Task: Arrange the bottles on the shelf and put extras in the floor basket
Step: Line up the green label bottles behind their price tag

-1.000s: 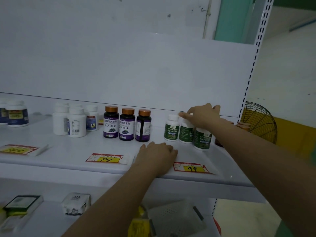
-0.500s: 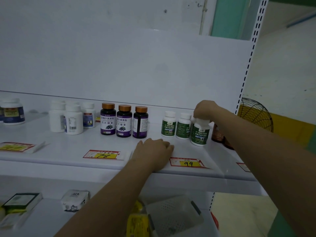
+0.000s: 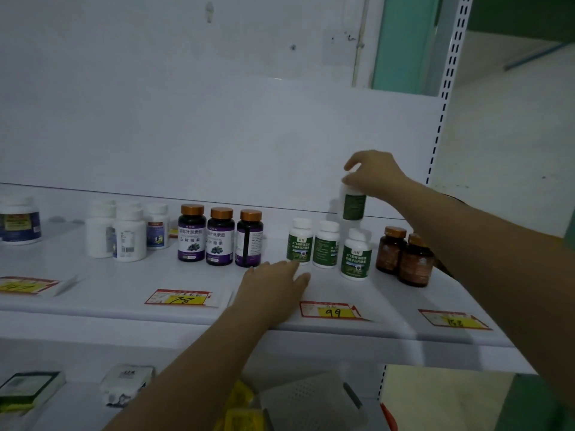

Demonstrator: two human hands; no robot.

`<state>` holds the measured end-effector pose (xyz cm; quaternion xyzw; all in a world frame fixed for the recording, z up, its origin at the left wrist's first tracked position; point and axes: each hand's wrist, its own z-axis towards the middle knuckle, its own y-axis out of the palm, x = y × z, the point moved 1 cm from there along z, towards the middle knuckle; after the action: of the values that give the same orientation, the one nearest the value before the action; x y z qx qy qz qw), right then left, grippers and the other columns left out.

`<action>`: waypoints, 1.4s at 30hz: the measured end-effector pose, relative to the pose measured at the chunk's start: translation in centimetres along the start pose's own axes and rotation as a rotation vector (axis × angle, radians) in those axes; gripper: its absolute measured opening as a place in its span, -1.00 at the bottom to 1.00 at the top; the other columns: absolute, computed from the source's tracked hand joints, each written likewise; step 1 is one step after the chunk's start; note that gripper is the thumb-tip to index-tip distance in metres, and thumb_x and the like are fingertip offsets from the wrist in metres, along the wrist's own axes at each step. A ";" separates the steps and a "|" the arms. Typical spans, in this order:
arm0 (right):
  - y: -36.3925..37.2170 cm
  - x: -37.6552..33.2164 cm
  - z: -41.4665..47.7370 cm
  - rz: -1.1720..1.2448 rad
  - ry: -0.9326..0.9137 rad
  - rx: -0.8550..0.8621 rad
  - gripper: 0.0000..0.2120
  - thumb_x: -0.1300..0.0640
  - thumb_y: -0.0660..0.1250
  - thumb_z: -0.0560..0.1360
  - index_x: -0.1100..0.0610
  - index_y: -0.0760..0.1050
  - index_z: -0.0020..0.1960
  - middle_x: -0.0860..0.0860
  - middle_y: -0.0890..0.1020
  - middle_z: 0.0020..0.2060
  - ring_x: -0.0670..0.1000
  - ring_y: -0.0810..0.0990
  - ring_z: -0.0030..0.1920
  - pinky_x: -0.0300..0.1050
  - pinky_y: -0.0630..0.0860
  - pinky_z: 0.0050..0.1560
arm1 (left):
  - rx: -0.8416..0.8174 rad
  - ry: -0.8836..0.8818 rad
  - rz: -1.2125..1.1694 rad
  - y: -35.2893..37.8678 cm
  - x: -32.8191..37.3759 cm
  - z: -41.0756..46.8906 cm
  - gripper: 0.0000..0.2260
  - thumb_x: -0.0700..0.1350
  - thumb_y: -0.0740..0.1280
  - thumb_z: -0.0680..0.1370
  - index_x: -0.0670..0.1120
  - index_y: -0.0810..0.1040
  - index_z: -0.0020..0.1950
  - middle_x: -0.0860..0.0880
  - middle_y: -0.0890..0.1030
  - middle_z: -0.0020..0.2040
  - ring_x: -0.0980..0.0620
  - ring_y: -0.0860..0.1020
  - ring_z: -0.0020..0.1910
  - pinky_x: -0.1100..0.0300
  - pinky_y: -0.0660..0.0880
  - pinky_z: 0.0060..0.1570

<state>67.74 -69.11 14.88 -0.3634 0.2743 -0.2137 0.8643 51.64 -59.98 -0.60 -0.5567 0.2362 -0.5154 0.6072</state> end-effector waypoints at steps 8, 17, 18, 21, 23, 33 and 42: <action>-2.3 -5.2 -4.0 0.128 -0.182 -0.096 -0.73 0.08 0.35 0.49 0.08 0.53 0.19 0.05 0.54 0.16 -0.02 0.46 0.05 -0.21 0.39 -0.05 | 0.191 -0.012 -0.535 -2.8 1.4 -1.5 -0.45 0.13 0.27 0.54 -0.01 0.21 0.47 -0.01 0.40 0.40 0.01 0.39 0.32 0.20 0.31 0.13; -1.0 -6.0 -7.8 0.248 -0.294 -0.489 -0.64 0.20 0.25 0.57 -0.01 0.40 0.34 -0.06 0.51 0.25 -0.09 0.49 0.14 -0.20 0.39 0.16 | 0.144 -0.061 -0.797 -3.5 1.1 -2.1 -0.51 -0.05 0.37 0.52 -0.04 0.31 0.41 -0.01 0.46 0.34 0.09 0.43 0.14 0.19 0.33 0.11; -0.8 -5.8 -8.0 0.269 -0.297 -0.501 -0.63 0.20 0.26 0.57 -0.03 0.40 0.34 -0.07 0.51 0.25 -0.09 0.50 0.15 -0.18 0.40 0.19 | 0.147 -0.069 -0.826 -3.2 1.1 -2.2 -0.51 -0.06 0.38 0.50 -0.05 0.33 0.39 -0.02 0.47 0.32 0.09 0.44 0.12 0.19 0.35 0.10; -0.2 -5.3 -8.3 0.345 -0.249 -0.454 -0.60 0.06 0.32 0.54 -0.04 0.37 0.37 -0.08 0.48 0.28 -0.09 0.48 0.18 -0.18 0.37 0.17 | 0.224 -0.118 -0.851 -2.7 1.1 -2.1 -0.54 -0.04 0.44 0.45 -0.05 0.37 0.29 0.00 0.53 0.16 0.07 0.50 0.04 0.22 0.43 0.01; 0.4 -5.2 -8.4 0.332 -0.191 -0.385 -0.48 -0.12 0.36 0.48 0.00 0.37 0.37 -0.06 0.49 0.22 -0.08 0.47 0.15 -0.16 0.39 0.12 | 0.328 -0.147 -0.768 -2.8 1.3 -2.0 -0.57 0.00 0.48 0.41 -0.02 0.36 0.16 0.05 0.51 0.01 0.11 0.49 -0.09 0.27 0.43 -0.15; -0.2 -4.0 -7.9 0.733 -0.030 -0.378 -0.66 0.10 0.38 0.49 0.06 0.44 0.25 0.07 0.56 0.18 0.02 0.58 0.13 -0.04 0.53 0.19 | 0.194 -0.003 -0.870 -4.0 2.6 -2.8 -0.47 -0.04 0.40 0.49 -0.03 0.30 0.40 0.02 0.47 0.32 0.17 0.41 0.13 0.24 0.33 0.10; -0.6 -2.9 -8.8 0.974 -0.003 -0.387 -0.67 0.18 0.34 0.51 0.07 0.45 0.26 0.09 0.54 0.18 0.02 0.57 0.16 -0.12 0.53 0.12 | 0.281 -0.013 -1.024 -3.8 3.7 -2.6 -0.62 -0.10 0.46 0.44 -0.03 0.42 0.19 0.10 0.56 0.02 0.26 0.50 -0.12 0.46 0.37 -0.27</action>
<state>59.90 -72.27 11.10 -0.3471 0.4446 0.2681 0.7810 49.38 -63.81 3.25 -0.5170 -0.1409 -0.7692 0.3481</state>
